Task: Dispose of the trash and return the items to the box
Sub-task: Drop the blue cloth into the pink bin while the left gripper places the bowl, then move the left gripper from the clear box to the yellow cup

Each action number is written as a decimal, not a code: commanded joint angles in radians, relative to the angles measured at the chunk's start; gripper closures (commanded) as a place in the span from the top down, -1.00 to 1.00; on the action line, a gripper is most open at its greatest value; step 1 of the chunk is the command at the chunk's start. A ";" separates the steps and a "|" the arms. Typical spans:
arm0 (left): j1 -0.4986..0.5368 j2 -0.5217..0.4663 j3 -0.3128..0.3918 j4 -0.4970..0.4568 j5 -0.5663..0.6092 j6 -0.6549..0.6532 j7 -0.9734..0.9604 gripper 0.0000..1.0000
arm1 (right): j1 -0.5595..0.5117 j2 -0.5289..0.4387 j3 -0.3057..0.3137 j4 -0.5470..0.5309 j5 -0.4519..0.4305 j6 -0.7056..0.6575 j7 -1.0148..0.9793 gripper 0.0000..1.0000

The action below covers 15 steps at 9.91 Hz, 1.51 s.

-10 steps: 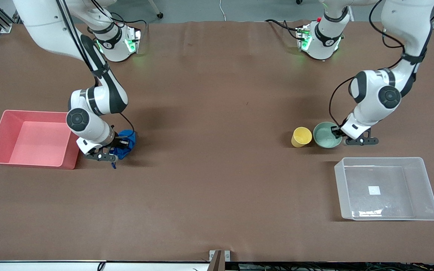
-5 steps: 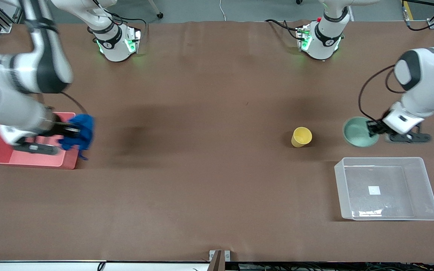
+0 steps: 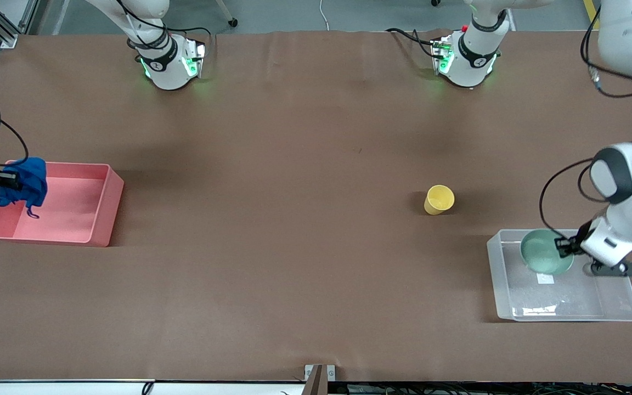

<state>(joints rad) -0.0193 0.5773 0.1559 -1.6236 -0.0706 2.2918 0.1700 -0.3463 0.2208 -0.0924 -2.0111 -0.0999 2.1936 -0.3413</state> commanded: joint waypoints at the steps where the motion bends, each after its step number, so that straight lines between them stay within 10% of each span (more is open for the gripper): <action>1: 0.022 0.157 0.001 0.117 -0.056 -0.017 0.023 -0.98 | -0.031 0.096 0.026 -0.079 -0.015 0.194 0.005 -0.90; 3: 0.022 0.202 0.002 0.114 -0.064 0.021 0.023 -0.91 | -0.030 0.172 0.031 -0.124 -0.006 0.351 0.008 -0.27; 4: 0.019 0.222 0.002 0.105 -0.058 0.065 0.022 -0.88 | -0.031 0.183 0.033 -0.135 -0.006 0.377 0.013 0.88; 5: 0.024 0.228 0.002 0.103 -0.054 0.077 0.023 -0.84 | -0.027 0.178 0.034 -0.135 -0.006 0.364 0.019 1.00; 8: 0.021 0.161 0.005 0.102 -0.051 0.064 0.029 0.97 | 0.047 0.019 0.048 -0.065 -0.006 0.106 0.124 1.00; 15: 0.004 -0.420 -0.203 -0.480 -0.051 -0.032 -0.024 1.00 | 0.368 -0.168 0.048 0.358 0.078 -0.516 0.541 1.00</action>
<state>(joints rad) -0.0159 0.2178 -0.0149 -1.9354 -0.1161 2.2211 0.1514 0.0136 0.0611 -0.0339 -1.7416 -0.0739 1.7714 0.1749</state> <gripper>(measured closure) 0.000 0.000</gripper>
